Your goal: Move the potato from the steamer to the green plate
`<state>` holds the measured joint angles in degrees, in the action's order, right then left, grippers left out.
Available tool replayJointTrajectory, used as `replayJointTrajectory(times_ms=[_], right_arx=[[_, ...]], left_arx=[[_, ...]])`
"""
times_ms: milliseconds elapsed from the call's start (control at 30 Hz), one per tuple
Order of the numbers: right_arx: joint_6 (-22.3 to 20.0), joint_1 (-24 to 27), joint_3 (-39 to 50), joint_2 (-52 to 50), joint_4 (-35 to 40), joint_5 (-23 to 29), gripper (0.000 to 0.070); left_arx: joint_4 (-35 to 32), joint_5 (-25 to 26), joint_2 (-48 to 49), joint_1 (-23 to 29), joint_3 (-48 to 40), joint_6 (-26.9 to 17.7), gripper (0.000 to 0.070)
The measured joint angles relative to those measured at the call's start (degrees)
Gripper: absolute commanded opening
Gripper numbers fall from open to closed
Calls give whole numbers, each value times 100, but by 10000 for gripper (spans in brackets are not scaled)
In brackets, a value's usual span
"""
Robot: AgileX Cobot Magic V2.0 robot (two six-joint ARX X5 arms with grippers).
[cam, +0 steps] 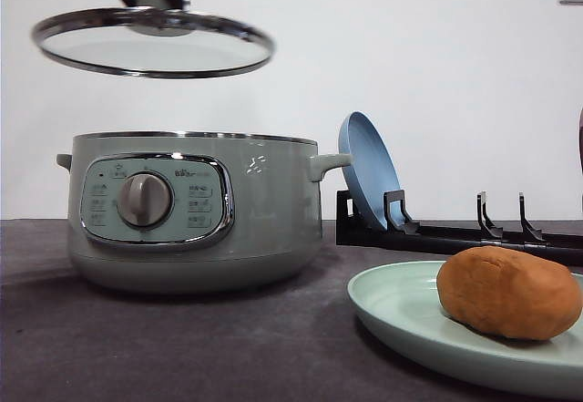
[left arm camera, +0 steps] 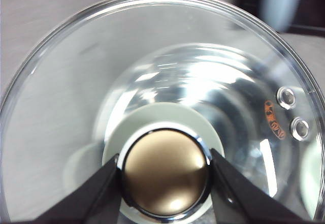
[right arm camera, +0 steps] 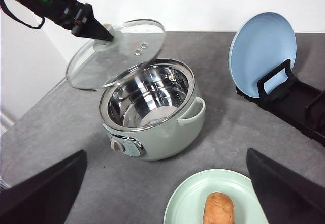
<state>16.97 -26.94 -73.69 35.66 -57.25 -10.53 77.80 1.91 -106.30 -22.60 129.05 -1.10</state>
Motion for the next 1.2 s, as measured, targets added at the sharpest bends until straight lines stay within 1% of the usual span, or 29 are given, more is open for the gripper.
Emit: replayJointTrajectory(times_ms=[167, 467, 700, 1200], right_arx=[[0, 0, 0, 0, 0, -1, 636], [0, 0, 0, 0, 0, 0, 636], [0, 0, 0, 0, -2, 0, 636], [0, 0, 0, 0, -4, 0, 636]], left_arx=[[-3, 0, 0, -214, 0, 0, 0], [-98, -7, 1, -268, -60, 0, 0], [-145, -9, 11, -280, -559, 15, 0], [-642, -13, 11, -419, -1405, 15, 0]])
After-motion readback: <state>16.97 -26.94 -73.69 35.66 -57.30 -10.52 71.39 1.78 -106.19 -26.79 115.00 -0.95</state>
